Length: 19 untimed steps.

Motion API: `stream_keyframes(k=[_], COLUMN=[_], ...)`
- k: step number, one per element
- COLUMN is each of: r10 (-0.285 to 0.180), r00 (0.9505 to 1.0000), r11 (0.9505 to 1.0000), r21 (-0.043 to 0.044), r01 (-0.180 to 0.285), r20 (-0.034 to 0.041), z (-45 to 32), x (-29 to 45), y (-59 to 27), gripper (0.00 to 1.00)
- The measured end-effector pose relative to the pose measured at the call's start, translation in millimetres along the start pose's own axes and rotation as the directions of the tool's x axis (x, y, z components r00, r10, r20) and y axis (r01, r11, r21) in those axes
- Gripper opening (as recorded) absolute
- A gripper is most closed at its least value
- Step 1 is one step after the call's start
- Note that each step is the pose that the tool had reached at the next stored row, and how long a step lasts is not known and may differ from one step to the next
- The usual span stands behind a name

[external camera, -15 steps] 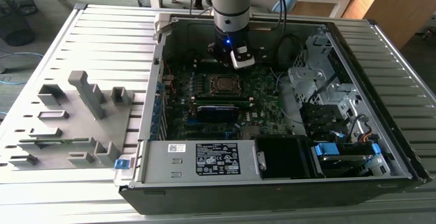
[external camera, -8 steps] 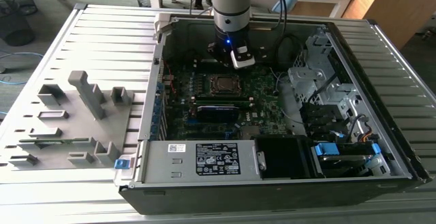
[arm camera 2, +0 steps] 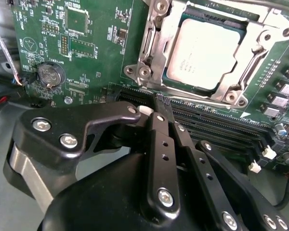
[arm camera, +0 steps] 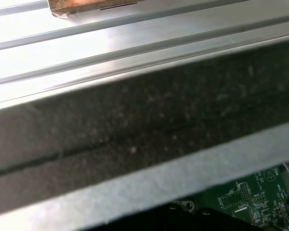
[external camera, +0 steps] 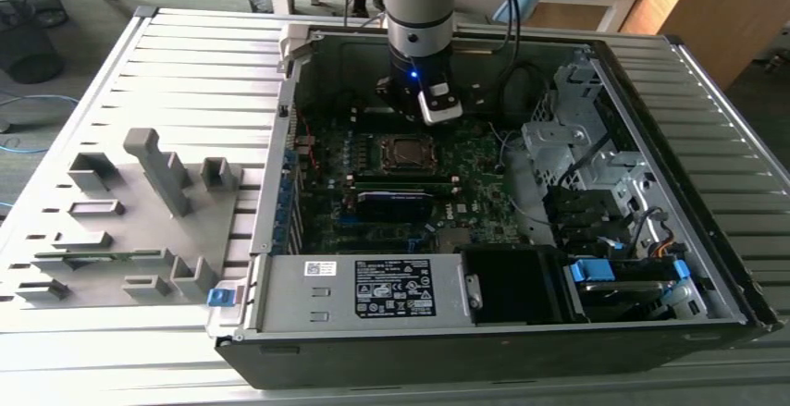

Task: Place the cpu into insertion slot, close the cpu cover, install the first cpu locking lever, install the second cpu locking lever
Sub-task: 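Install the first cpu locking lever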

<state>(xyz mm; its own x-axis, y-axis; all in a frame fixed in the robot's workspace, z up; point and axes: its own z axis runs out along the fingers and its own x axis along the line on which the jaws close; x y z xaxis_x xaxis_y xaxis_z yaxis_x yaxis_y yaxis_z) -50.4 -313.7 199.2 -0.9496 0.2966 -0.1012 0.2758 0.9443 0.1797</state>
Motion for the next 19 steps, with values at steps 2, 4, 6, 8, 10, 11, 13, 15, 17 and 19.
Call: stream_keyframes(k=[2,4,6,8,10,11,13,15,17,19], r10=[0.0,-0.001,-0.002,-0.002,-0.003,-0.003,-0.004,-0.004,-0.004,-0.004], r00=[1.0,1.0,1.0,1.0,0.9999,0.9999,0.9999,0.9998,0.9998,0.9998], r11=[1.0,1.0,1.0,1.0,1.0,1.0,1.0,1.0,1.0,1.0], r21=[0.0015,0.0026,0.0034,0.0036,0.0045,0.0051,0.0055,0.0052,0.0051,0.0052], r01=[0.0,0.001,0.002,0.002,0.003,0.003,0.003,0.004,0.004,0.004], r20=[0.0015,0.0037,0.0065,0.0095,0.0123,0.0138,0.0169,0.0176,0.0177,0.0176], z=[-0.1,-0.2,-0.2,0.0,0.0,0.0,0.2,0.3,0.2,-1.2], x=[-0.2,-0.3,-0.5,-0.5,-0.5,-0.5,-0.5,-0.5,-0.5,-0.6], y=[-0.8,-1.2,-1.5,-1.7,-1.9,-2.0,-2.0,-2.0,-1.9,-1.8], gripper=[0.11,0.11,0.11,0.11,0.11,0.11,0.11,0.11,0.11,0.11])
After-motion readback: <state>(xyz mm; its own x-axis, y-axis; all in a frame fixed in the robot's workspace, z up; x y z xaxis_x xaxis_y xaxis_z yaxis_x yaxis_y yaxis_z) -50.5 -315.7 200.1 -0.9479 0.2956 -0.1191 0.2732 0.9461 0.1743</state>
